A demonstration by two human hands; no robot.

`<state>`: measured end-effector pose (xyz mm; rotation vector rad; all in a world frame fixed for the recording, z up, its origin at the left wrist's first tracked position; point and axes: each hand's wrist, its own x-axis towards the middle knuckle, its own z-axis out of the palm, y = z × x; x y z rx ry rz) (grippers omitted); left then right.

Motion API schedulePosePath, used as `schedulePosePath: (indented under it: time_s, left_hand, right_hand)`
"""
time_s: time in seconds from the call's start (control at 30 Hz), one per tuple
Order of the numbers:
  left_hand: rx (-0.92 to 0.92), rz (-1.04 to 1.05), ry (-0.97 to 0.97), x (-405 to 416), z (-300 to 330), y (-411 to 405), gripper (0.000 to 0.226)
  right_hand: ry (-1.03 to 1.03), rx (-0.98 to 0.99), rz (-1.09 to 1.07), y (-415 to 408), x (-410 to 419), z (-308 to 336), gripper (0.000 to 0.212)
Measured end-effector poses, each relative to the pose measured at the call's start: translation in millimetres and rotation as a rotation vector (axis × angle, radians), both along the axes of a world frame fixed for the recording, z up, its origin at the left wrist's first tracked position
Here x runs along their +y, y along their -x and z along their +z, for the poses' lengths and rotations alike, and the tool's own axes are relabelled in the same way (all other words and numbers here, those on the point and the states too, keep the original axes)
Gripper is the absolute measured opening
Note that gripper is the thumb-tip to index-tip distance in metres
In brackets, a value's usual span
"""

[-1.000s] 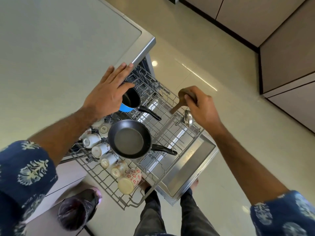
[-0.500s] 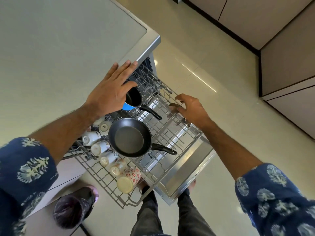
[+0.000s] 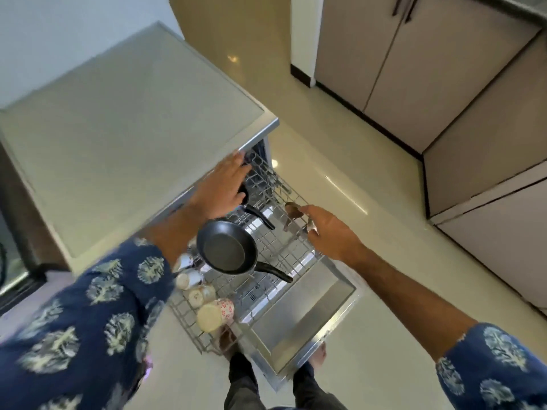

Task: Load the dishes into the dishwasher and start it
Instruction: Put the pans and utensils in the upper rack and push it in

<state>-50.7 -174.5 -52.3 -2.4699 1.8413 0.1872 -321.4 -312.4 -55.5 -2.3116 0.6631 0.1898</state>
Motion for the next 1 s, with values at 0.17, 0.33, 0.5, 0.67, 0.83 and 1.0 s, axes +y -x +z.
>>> schedulePosePath:
  time_s: [0.17,0.33,0.5,0.67,0.83,1.0]
  left_hand:
    - [-0.078,0.123,0.03,105,15,102,0.07]
    - [-0.128,0.462,0.05,230,39,147,0.082]
    - [-0.197,0.701,0.107,353,60,183,0.085]
    - [-0.213,0.906,0.136,496,61,231,0.084]
    - [-0.2,1.156,0.128,652,70,296,0.078]
    - [-0.25,1.382,0.143,776,101,341,0.078]
  right_hand:
    - [0.104,-0.056,0.234,-10,40,20,0.061]
    - [0.285,-0.195,0.547,-26,126,45,0.076]
    - [0.436,-0.262,0.76,-45,236,67,0.081]
    - [0.484,-0.282,0.939,-52,370,90,0.082]
    - [0.515,-0.35,1.082,-55,519,105,0.085]
    - [0.509,-0.449,1.237,-61,651,132,0.08]
